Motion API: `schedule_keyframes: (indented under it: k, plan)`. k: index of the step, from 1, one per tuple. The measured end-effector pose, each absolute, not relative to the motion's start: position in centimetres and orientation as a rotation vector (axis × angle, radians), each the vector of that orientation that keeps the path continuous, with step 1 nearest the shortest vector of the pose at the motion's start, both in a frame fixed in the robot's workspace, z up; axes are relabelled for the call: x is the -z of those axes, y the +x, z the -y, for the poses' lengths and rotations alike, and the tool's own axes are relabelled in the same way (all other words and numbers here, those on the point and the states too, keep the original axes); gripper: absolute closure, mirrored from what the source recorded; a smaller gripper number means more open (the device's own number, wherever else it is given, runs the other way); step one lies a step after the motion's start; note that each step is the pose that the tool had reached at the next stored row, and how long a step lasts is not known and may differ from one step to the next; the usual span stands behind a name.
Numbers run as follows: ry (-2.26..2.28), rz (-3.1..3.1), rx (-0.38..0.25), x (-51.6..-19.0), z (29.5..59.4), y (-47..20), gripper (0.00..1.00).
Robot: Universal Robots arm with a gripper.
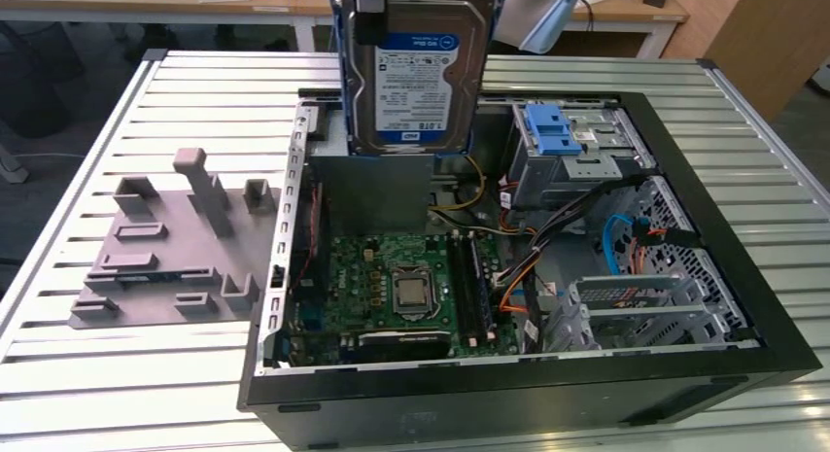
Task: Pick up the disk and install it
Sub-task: 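Pick up the disk, then insert the disk into the insertion slot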
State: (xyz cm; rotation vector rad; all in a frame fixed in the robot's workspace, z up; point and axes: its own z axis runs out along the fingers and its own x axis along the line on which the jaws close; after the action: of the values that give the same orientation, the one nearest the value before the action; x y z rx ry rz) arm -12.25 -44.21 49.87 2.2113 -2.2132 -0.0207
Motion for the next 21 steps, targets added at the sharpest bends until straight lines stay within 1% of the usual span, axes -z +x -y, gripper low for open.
schedule_keyframes:
  k: [21]
  plan:
    - [2.211, 2.213, 0.021, -49.7, 45.0, -9.6, 0.64]
